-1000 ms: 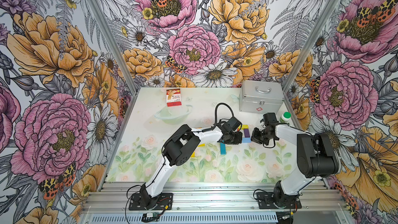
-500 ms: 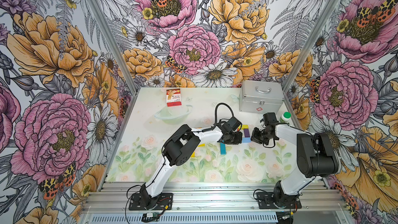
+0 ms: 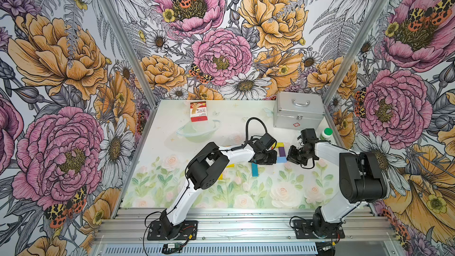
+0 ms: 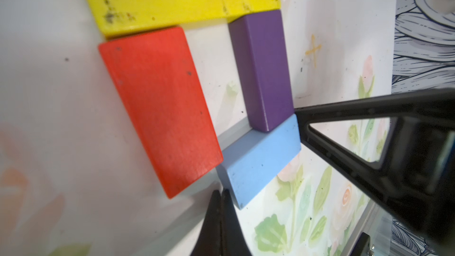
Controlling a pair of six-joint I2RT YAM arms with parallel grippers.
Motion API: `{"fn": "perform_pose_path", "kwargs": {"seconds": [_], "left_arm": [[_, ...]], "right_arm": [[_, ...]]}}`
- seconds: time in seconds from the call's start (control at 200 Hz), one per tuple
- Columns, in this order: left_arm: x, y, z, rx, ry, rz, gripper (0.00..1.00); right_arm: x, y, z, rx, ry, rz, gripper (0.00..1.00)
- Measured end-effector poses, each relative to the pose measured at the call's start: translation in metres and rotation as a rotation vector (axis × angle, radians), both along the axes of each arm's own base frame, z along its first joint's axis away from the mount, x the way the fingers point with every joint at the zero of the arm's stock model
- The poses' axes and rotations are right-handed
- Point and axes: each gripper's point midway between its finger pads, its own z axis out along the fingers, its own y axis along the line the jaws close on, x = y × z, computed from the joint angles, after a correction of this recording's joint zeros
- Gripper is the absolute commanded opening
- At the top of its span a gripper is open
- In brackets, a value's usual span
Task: Assemble the letter p with building blocks
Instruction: Assemble the building block at the center of the board.
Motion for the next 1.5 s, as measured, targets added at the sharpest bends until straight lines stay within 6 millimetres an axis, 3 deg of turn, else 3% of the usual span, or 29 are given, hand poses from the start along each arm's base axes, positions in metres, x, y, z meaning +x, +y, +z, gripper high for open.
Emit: {"fn": "perform_pose_path", "kwargs": {"seconds": [0.095, 0.405, 0.53, 0.735, 0.951, 1.151, 1.501], "left_arm": [[0.003, 0.000, 0.002, 0.000, -0.020, 0.002, 0.24], [0.006, 0.013, 0.016, 0.043, -0.114, 0.026, 0.28], [0.004, 0.019, 0.035, 0.052, -0.177, 0.029, 0.29], [0.007, 0.035, 0.083, 0.024, -0.291, 0.061, 0.29], [0.015, 0.061, 0.110, -0.011, -0.364, 0.103, 0.37], [0.035, 0.078, 0.104, -0.017, -0.360, 0.149, 0.38], [0.030, 0.091, 0.084, 0.008, -0.318, 0.144, 0.38]], "right_arm": [[-0.001, -0.004, 0.000, -0.013, -0.001, -0.015, 0.11], [-0.016, -0.005, 0.002, -0.010, 0.015, -0.033, 0.12], [-0.017, -0.005, 0.005, -0.011, 0.008, -0.033, 0.12], [-0.018, -0.006, 0.004, -0.014, 0.016, -0.034, 0.12], [-0.021, -0.009, 0.005, -0.038, 0.035, -0.040, 0.14], [-0.012, -0.011, 0.011, -0.049, 0.024, -0.040, 0.14], [-0.008, -0.013, 0.001, -0.061, 0.055, -0.039, 0.14]]}}
